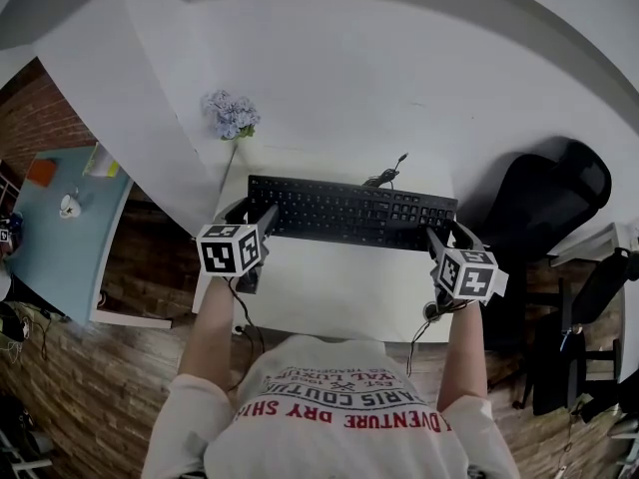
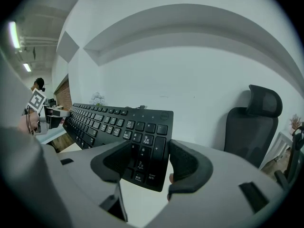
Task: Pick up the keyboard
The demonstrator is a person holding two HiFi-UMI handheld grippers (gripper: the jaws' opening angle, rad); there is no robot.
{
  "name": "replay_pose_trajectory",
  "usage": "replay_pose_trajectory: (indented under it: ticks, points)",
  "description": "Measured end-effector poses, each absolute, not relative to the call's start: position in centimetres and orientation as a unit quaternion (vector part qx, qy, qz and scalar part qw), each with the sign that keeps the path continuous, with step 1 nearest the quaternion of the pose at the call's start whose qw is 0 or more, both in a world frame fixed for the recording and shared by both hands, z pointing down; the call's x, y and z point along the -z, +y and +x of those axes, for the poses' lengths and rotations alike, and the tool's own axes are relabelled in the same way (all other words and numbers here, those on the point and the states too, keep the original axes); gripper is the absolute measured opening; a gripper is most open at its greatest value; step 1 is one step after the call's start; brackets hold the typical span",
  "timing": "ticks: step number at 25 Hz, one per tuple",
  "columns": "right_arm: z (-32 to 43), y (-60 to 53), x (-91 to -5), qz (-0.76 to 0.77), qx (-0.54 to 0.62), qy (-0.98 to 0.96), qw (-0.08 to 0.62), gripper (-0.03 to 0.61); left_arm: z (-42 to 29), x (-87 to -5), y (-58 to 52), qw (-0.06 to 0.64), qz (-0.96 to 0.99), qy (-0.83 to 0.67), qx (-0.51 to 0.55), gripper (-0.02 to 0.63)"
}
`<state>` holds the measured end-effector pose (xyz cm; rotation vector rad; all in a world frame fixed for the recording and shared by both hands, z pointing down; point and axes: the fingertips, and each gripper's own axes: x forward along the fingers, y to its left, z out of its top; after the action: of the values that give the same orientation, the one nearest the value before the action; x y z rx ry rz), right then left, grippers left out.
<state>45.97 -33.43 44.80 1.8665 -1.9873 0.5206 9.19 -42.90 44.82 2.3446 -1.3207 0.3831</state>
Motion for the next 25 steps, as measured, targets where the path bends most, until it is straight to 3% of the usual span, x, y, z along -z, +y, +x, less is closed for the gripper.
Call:
replay_pose_trajectory:
  ticks: [25]
  points:
    - [45.9, -34.0, -46.0, 0.665, -0.195, -0.695, 0.19, 0.27, 9.1, -45.5, -43.2, 0.211, 0.838, -0.478, -0.156, 0.279]
